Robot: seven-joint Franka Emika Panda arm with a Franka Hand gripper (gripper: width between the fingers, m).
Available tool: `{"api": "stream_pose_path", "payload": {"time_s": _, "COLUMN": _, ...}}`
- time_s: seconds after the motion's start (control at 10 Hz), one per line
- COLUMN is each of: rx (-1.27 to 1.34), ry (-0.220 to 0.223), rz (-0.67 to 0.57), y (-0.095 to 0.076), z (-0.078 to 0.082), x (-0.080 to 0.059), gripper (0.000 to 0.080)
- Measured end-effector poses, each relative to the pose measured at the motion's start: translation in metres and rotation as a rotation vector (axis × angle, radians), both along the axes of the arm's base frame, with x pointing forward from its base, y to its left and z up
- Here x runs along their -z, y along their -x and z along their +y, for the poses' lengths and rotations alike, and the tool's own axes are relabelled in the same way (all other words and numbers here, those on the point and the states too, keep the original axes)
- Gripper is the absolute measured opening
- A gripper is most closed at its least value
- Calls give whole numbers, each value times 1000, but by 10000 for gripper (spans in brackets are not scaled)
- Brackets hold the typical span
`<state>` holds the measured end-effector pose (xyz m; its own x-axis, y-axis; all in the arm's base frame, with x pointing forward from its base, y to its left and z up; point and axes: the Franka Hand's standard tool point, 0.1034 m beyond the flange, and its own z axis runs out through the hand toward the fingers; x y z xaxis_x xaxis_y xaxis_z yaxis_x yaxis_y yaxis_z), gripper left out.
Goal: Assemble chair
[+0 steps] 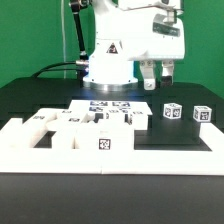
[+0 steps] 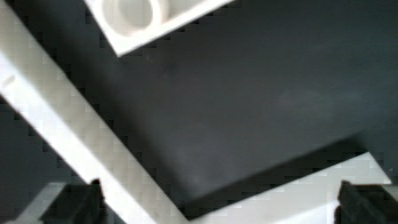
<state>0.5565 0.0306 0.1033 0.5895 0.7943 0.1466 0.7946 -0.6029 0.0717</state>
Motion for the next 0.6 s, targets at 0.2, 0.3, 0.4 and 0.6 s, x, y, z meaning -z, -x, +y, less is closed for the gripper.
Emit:
{"api": "stream_pose_path", "payload": {"time_s": 0.2, "rx": 152, "ry": -30, "rz": 16, "y": -1, "z": -7, "x": 3, "gripper": 650}}
{"api": "stream_pose_path", "payload": {"time_s": 0.3, "rx": 198, "ry": -37, "rz": 20, "y": -1, "z": -6, "x": 4, "gripper": 650}}
{"api": "stream_pose_path", "payload": {"time_s": 0.4, "rx": 248, "ry": -45, "rz": 24, "y": -1, "z": -6, "x": 4, "gripper": 650}}
{"api": "stream_pose_path", "payload": {"time_s": 0.6, "rx": 411, "ry": -72, "rz": 39, "y": 0, "z": -5, "x": 4, "gripper": 650}}
